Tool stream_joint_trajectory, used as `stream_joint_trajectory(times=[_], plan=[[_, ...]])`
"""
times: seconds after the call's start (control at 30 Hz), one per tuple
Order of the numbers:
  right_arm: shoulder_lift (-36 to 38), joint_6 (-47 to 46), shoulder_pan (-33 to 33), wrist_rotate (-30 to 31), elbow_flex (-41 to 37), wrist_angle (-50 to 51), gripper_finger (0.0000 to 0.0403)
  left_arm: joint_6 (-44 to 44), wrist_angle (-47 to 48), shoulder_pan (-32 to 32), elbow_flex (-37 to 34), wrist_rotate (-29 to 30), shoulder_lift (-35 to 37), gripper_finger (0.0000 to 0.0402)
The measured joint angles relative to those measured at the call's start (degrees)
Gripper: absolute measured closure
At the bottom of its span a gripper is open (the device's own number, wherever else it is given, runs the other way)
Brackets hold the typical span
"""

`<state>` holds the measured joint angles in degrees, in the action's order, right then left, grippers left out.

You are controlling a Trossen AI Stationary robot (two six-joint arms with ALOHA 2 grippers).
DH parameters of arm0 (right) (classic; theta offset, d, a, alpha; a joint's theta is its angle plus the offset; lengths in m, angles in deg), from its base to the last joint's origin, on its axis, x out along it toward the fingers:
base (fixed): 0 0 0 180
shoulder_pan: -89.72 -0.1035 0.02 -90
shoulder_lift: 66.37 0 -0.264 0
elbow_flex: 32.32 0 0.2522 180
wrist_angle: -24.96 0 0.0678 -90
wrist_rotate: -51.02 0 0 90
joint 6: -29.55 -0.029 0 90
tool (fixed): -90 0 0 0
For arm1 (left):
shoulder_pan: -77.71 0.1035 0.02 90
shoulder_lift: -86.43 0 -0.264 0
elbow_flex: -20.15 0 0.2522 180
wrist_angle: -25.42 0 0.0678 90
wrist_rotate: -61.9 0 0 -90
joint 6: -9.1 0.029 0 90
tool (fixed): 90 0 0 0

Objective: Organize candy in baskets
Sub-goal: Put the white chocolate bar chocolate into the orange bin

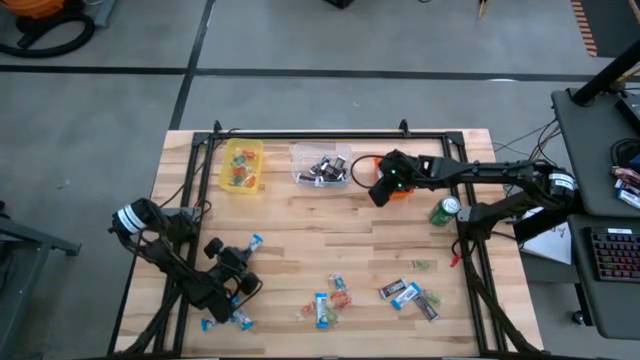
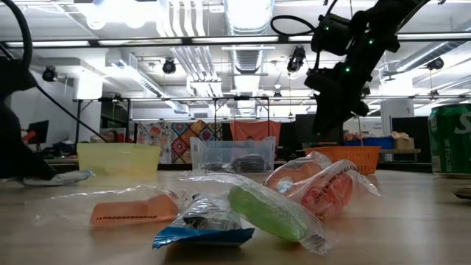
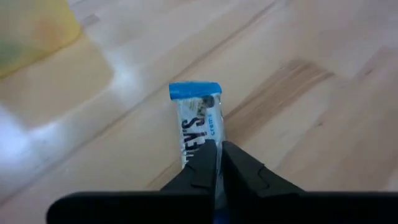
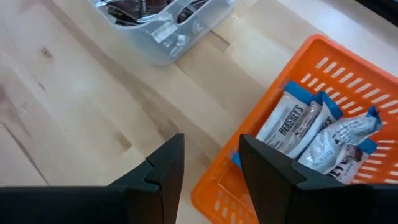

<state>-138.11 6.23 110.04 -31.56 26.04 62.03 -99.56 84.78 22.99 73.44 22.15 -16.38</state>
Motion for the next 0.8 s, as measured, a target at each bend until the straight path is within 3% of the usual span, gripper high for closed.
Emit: stream_joint_trajectory(times=[0.2,0.4,0.5,0.8], plan=[[-0.06,-1.47,-3.23,-4.64,-0.04,-1.98,0.0259,1.00,-1.18,0.02,0.09,6.89,4.18,0.0401],[-2.10,-2.77,-10.49,-12.34,-0.04,-15.40,0.0259,6.23,-6.97,0.53,0.14,19.67,6.83,0.0401],[-3.56,1.83,-14.62,-13.91,-0.04,-22.71,0.0259,8.03,-9.94,1.10,0.17,23.47,7.27,0.0401],[-5.42,10.10,-20.09,-13.62,-0.04,-27.04,0.0259,28.50,-12.40,1.15,2.08,17.23,7.50,0.0386]])
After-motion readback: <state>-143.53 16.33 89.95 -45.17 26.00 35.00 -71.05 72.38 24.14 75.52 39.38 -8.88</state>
